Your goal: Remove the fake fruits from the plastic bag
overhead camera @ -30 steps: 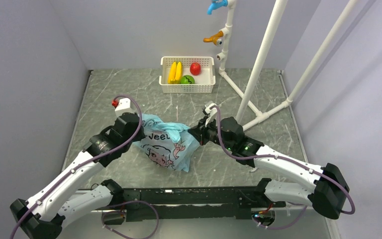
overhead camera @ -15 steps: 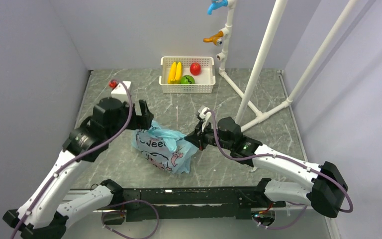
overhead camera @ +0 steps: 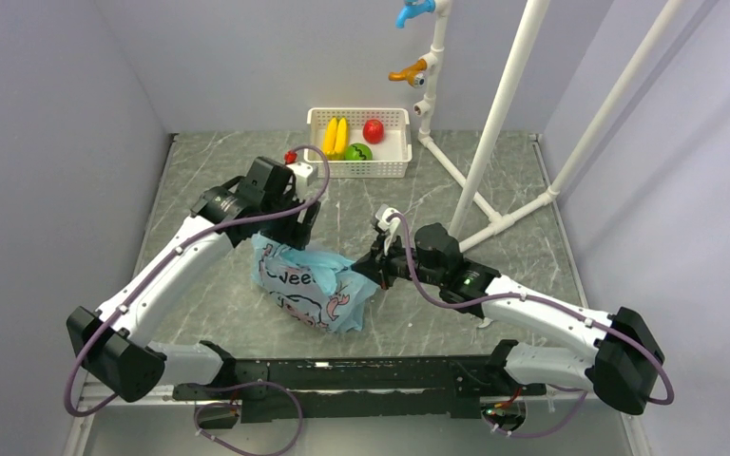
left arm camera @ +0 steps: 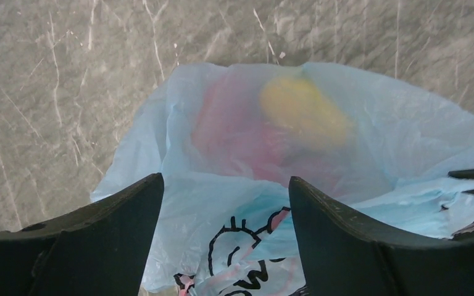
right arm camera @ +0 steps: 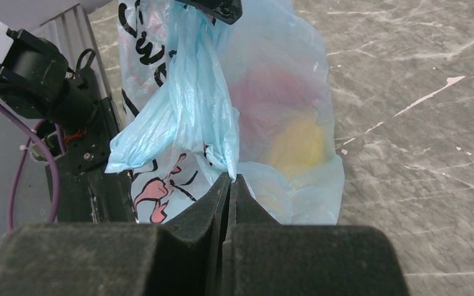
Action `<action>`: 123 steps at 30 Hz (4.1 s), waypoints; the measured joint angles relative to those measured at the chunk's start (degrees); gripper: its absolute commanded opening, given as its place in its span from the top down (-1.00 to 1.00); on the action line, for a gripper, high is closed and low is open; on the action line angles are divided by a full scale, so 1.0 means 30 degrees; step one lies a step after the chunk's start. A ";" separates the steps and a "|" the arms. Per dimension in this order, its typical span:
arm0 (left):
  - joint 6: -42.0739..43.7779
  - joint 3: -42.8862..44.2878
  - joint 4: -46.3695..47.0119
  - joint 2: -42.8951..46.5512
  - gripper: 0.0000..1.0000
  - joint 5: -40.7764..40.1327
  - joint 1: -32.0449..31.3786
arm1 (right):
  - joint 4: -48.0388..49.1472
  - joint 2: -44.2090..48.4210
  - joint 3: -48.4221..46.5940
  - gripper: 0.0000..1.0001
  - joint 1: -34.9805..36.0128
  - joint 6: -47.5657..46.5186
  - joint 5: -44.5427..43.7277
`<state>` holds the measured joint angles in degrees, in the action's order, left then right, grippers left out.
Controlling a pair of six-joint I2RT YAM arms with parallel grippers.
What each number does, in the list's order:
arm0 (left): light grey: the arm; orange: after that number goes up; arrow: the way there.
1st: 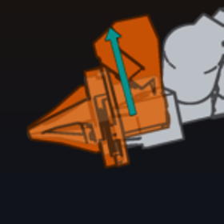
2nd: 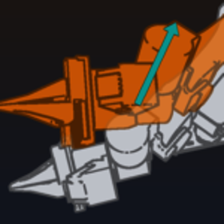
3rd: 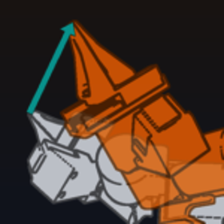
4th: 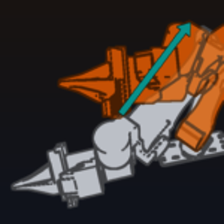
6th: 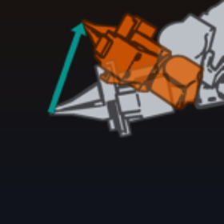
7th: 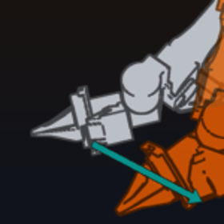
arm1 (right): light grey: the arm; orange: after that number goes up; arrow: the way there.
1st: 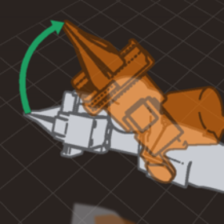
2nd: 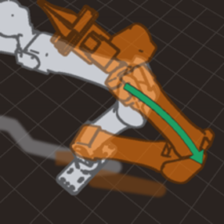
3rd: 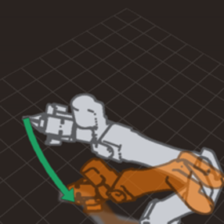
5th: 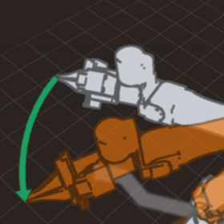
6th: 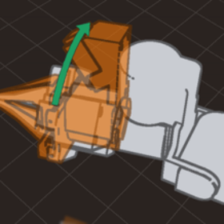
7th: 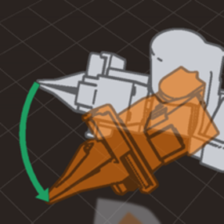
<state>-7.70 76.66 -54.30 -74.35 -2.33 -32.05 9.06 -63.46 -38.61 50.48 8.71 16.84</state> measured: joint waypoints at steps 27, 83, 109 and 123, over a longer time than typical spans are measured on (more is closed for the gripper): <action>-0.0372 -0.2535 0.1275 0.3643 1.00 -0.2310 0.0000 | -0.0393 -0.0415 -0.0160 1.00 -0.0015 -0.0022 -0.1115; -0.3796 -0.5894 0.5027 1.0812 -0.84 0.0612 0.0051 | -0.1712 -0.2579 -0.5661 1.00 -0.0969 0.3883 -0.2871; 0.7227 -0.0721 0.1268 0.1479 -0.60 0.4983 -0.0852 | -0.0772 -0.1370 -0.4364 1.00 -0.0933 0.3927 -0.1362; 0.4350 -0.0328 0.2244 0.0233 1.00 -0.5391 -0.1749 | -0.0670 -0.0510 -0.3599 1.00 -0.0933 0.3883 -0.1537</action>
<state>5.34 75.68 -47.57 -73.65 -18.50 -37.30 7.05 -64.99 -49.41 47.68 20.36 12.23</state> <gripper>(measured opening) 0.011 0.009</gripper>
